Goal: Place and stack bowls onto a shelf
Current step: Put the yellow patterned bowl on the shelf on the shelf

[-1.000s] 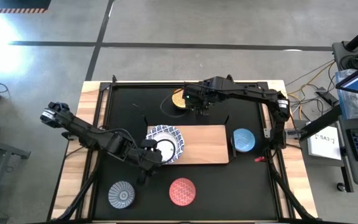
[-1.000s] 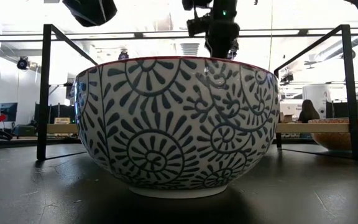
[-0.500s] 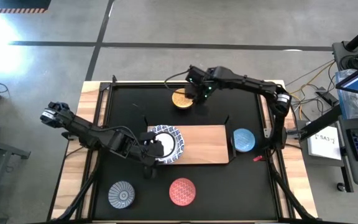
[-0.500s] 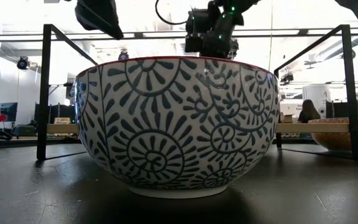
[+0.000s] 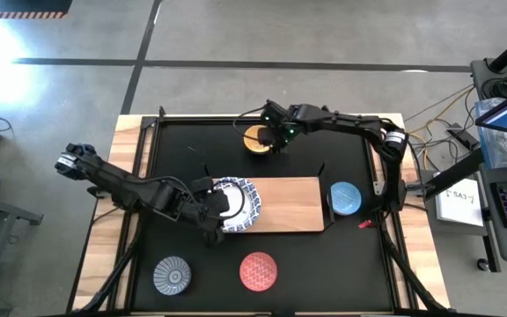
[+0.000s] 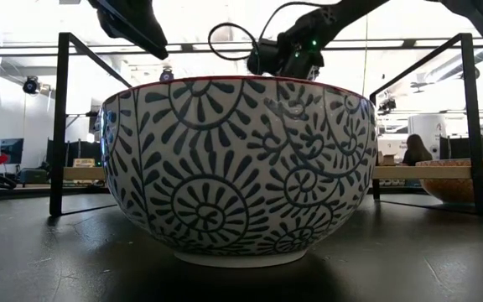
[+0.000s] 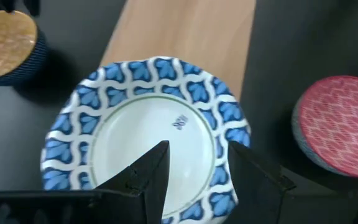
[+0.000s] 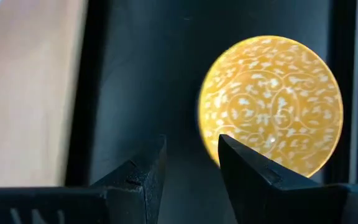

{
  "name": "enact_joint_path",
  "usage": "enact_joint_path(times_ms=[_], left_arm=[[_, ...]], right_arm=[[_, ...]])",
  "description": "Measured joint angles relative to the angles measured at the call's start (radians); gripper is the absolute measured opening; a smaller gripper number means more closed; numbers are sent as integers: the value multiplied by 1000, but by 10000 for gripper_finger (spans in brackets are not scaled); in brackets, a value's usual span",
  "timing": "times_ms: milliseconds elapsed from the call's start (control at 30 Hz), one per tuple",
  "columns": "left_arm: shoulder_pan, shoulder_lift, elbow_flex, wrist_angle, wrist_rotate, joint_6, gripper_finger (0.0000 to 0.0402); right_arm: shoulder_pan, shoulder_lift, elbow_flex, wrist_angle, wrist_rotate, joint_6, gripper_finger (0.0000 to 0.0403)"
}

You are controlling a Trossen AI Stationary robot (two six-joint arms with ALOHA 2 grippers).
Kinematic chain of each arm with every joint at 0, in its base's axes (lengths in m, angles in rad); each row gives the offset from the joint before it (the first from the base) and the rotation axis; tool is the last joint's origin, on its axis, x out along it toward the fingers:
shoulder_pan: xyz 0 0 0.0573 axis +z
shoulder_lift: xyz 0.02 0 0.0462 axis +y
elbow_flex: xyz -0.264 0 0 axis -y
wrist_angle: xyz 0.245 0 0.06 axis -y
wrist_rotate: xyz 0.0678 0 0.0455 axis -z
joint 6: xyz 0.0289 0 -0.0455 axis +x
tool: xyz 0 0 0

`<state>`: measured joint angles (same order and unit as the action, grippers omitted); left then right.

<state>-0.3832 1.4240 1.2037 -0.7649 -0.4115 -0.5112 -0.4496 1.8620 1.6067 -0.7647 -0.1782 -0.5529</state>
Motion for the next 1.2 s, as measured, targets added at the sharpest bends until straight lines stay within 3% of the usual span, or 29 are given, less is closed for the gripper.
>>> enact_joint_path(times_ms=[1200], left_arm=[[8, -17, 0, -59, -26, 4, 146]], right_arm=[[-16, 1, -227, 339, 21, 71, 137]])
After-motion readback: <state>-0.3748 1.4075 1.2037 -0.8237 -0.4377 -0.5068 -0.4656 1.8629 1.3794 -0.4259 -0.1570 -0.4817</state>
